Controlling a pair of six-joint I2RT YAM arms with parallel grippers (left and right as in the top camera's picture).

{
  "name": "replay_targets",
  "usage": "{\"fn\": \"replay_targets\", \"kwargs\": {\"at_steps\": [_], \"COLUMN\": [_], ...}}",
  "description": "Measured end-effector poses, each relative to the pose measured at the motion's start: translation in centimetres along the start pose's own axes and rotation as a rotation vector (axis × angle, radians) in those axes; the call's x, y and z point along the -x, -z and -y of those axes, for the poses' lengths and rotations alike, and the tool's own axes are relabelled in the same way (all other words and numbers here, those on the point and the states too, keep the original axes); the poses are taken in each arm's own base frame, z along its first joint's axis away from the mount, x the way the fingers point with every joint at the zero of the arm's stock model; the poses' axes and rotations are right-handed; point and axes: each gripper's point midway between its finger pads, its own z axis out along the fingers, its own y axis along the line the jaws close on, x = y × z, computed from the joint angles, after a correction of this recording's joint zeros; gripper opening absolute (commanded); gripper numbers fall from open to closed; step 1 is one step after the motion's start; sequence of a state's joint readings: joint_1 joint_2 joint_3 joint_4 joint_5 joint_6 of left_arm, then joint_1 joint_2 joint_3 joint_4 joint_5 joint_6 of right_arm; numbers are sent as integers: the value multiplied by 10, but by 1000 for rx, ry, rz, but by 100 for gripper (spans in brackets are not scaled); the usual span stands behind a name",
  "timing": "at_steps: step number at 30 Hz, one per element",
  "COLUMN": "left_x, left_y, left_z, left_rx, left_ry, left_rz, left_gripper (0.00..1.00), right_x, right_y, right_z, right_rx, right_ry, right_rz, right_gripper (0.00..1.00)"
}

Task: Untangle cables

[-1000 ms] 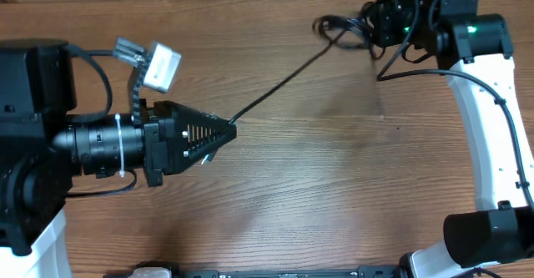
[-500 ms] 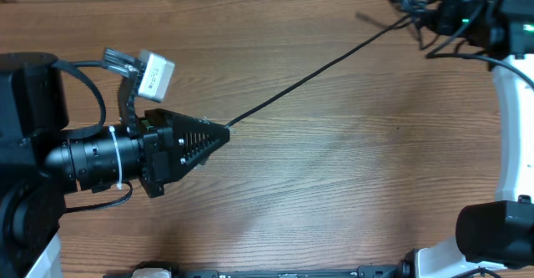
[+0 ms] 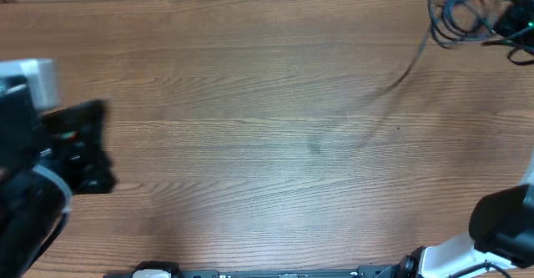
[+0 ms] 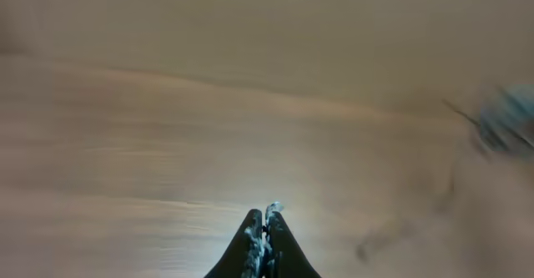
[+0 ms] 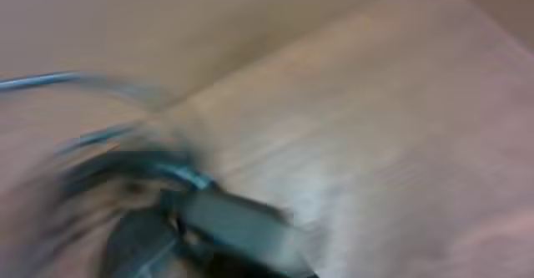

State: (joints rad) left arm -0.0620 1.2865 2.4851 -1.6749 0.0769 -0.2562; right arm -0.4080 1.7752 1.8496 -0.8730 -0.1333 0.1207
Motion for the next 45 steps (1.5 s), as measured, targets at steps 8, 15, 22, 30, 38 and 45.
{"fn": "replay_targets", "kwargs": {"at_steps": [8,15,22,30,38,45], "left_x": [24,22,2,-4,-18,-21], "left_y": [18,-42,-138,-148,-143,-140], "left_z": [-66,-35,-18,-8,-7,11], "left_rx": [393,217,104,37,27,-78], "left_ry": [76,15,2,-19,-11,6], "left_rz": [152,-2,-248,-290,-352,-371], "left_gripper": [4,23,62,65,65,70], "right_x": [-13,-44,-57,20,44,18], "right_y": [-12,-10,-10,-24,-83,-166], "right_z": [-26,-102,-147,-21,46,81], "right_rx": [44,222,126,-121,-193,-274], "right_ry": [12,123,259,-55,-209,-229], "right_rz": [-43,-124,-68,133,238,239], "right_gripper": [4,62,100,100,100,100]}}
